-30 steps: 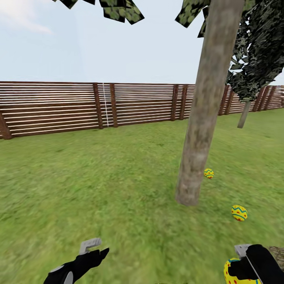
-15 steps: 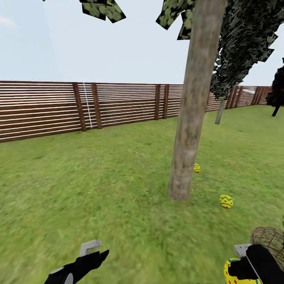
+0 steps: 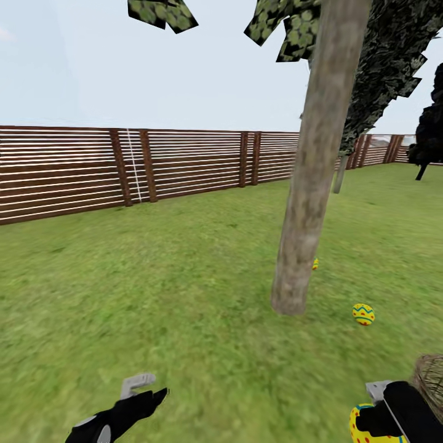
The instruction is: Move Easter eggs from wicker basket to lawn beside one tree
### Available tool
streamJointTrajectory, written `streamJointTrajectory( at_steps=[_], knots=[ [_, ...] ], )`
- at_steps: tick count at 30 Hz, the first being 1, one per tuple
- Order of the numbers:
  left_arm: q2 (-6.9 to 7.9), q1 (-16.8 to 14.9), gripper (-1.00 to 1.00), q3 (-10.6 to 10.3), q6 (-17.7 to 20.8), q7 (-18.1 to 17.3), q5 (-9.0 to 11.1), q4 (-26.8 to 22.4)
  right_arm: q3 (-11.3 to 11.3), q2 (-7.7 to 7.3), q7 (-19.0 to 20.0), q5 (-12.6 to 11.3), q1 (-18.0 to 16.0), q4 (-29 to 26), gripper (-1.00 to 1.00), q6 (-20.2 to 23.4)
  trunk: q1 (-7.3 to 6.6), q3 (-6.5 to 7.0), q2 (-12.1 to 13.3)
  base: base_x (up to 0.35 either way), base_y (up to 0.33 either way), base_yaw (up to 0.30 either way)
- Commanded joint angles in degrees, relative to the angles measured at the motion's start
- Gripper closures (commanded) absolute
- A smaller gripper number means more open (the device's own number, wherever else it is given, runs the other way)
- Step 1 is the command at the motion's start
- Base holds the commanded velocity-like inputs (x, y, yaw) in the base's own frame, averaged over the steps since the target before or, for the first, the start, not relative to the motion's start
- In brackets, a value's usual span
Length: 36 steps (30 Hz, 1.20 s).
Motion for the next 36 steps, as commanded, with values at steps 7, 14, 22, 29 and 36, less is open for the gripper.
streamJointTrajectory(
  at_steps=[7,14,22,29,36],
  knots=[
    [0.18,0.0,-1.00,3.5,0.5,-0.2,0.4,-0.4,-0.1,-0.45,0.7,0.6,0.0,-0.2,1.00,0.6,0.01,-0.06,0.0,0.121,0.343,0.000],
    [0.99,0.0,-1.00,3.6,0.7,-0.1,0.3,-1.3,-0.1,-0.46,0.6,0.8,0.0,-0.3,1.00,0.5,0.01,-0.06,0.0,0.204,0.294,0.000],
    [0.71,0.0,-1.00,3.4,0.7,-0.1,0.4,-0.9,-0.1,-0.51,0.6,0.8,0.0,-0.4,1.00,0.5,0.01,-0.06,0.0,0.278,0.220,0.000],
    [0.62,0.0,-1.00,3.4,0.8,0.0,0.3,-0.8,-0.1,-0.55,0.6,0.8,0.0,-0.4,1.00,0.5,0.01,-0.06,0.0,0.322,0.143,0.000],
    [0.62,0.0,-1.00,3.4,0.6,0.0,0.4,-0.7,-0.1,-0.57,0.6,0.7,0.0,-0.4,1.00,0.5,0.01,-0.06,0.0,0.327,0.147,0.000]
  ],
)
